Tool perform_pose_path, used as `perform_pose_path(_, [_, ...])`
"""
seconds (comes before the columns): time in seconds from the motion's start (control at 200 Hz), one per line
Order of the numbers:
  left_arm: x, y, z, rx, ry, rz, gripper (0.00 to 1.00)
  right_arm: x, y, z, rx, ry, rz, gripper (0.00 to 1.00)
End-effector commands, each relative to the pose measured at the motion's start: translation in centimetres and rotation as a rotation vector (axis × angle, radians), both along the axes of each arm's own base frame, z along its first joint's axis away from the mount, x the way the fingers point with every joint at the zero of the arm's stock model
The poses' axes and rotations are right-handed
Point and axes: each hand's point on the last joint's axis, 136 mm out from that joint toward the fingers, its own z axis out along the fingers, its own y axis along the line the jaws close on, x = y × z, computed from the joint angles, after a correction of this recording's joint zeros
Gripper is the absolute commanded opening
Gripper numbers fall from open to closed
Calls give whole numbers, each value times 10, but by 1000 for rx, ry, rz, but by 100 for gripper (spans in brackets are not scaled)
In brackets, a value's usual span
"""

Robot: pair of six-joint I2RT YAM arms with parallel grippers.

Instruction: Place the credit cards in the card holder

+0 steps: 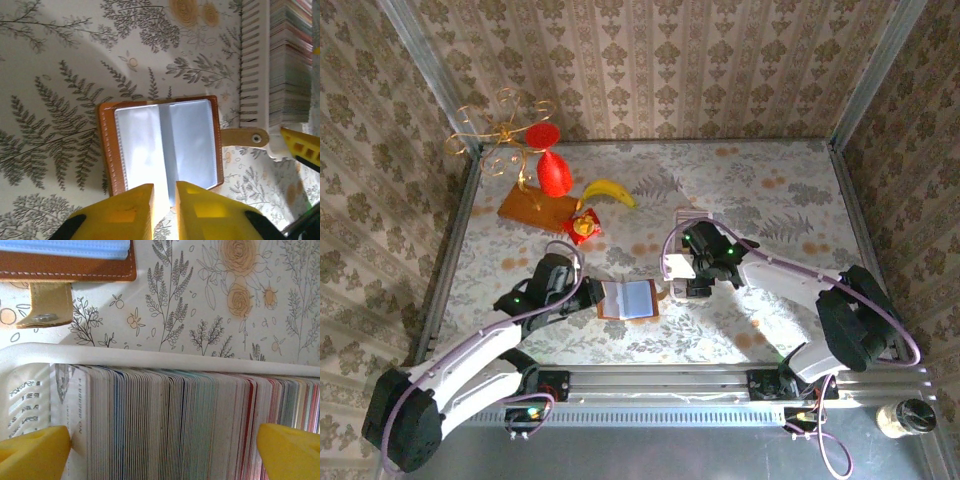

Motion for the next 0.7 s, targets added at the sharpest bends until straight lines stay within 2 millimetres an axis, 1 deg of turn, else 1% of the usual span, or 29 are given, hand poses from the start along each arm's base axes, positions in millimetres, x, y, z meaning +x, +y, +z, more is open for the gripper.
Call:
perform_pose_path(0.0, [1,-12,7,-42,7,-33,16,11,0,3,-42,-49,10,94])
perform_pose_path(0.125, [-4,-20,-5,-59,49,-68,15,8,2,4,-45,-43,21,90])
perform_pose_path(0.215, [-6,-24,-9,-64,64,-85,14,6,1,5,-54,-42,30,84])
perform_pose_path(0.255, [-6,-23,-13,-54,70,-88,14,5,0,6,-57,-42,30,82])
perform_pose_path(0.34, [-8,-19,-21,-21,79,-85,13,3,-1,10,-59,-44,37,76])
perform_pose_path(0.53, [-14,-7,-46,52,120,-70,10,-1,-4,17,-59,-40,40,61])
perform_pose_path(0.65, [-17,-2,-55,81,133,-65,9,-6,-4,18,-53,-27,44,52])
perform_pose_path(0.695, [-17,0,-57,87,133,-61,9,-6,-4,18,-51,-25,46,50])
